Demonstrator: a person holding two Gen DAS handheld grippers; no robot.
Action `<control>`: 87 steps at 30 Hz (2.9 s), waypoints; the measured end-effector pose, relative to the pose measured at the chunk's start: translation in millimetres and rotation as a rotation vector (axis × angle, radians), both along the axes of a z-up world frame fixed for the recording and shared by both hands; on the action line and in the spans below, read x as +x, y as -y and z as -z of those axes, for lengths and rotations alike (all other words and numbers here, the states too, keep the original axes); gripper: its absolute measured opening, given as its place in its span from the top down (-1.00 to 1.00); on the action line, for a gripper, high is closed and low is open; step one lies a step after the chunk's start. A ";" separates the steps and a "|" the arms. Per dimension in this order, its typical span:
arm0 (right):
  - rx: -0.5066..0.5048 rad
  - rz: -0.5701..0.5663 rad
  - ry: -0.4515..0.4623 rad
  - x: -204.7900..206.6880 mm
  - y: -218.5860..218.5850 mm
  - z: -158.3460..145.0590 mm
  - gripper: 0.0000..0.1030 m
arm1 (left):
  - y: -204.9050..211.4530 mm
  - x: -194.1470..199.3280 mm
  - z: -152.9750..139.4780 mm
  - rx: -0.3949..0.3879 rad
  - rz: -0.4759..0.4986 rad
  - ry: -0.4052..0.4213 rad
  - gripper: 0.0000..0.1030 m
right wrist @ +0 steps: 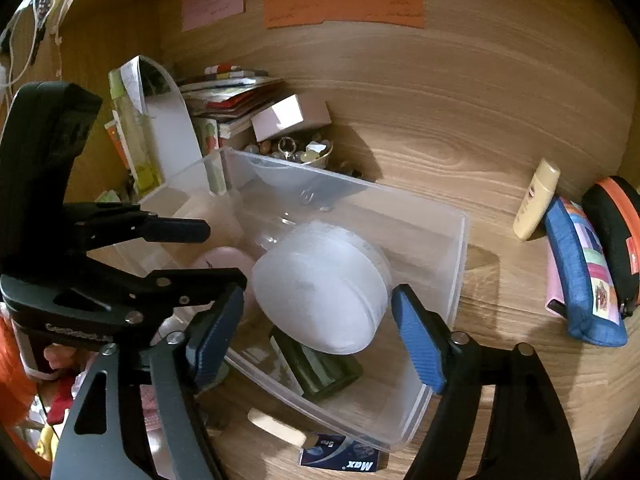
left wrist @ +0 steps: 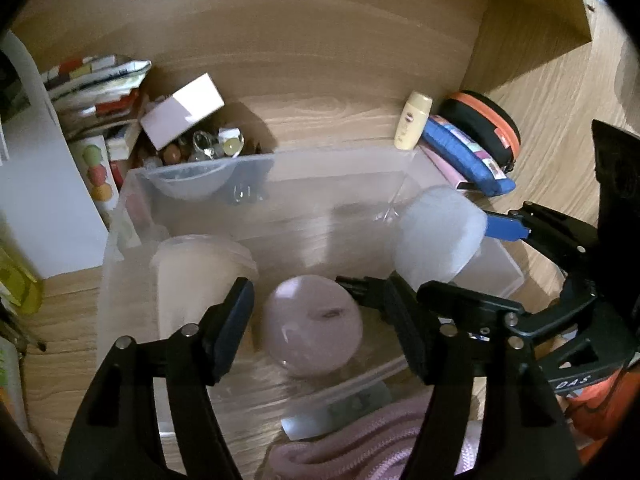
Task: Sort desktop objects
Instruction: 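Carry pink container and white jar into the clear bin and open both grippers, then grasp the bagged pink cord with the left gripper while right moves to the beige shell, then close the right gripper on the beige shell while left lifts the pink cord bag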
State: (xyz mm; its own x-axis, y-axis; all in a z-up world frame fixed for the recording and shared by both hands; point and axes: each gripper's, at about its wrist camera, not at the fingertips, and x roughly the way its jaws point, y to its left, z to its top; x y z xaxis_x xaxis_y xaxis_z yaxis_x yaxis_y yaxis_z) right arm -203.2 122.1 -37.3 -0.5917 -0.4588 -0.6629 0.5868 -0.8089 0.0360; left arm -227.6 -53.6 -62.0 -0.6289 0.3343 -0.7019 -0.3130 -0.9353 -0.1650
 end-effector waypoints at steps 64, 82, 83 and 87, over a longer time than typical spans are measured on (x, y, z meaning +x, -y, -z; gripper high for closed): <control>0.039 0.093 0.102 105.0 -84.8 47.7 -0.70 | -24.8 104.6 9.9 -0.298 0.011 -0.063 -0.90; 0.055 0.040 0.133 101.7 -77.3 55.6 0.69 | -27.6 90.3 19.3 -0.296 0.049 -0.067 0.01; 0.046 0.044 0.132 101.7 -79.2 54.6 0.69 | -26.8 91.9 18.1 -0.295 0.045 -0.077 0.07; 0.019 0.061 0.117 100.0 -88.2 45.3 0.69 | -18.3 102.4 8.0 -0.280 0.006 -0.118 0.29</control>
State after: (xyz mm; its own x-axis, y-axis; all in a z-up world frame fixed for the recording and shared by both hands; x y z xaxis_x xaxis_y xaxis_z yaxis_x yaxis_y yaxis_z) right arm -103.2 210.3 -82.6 -0.5361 -0.4109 -0.7374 0.5291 -0.8442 0.0857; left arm -125.2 -35.4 -70.0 -0.7102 0.1424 -0.6894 -0.3207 -0.9372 0.1369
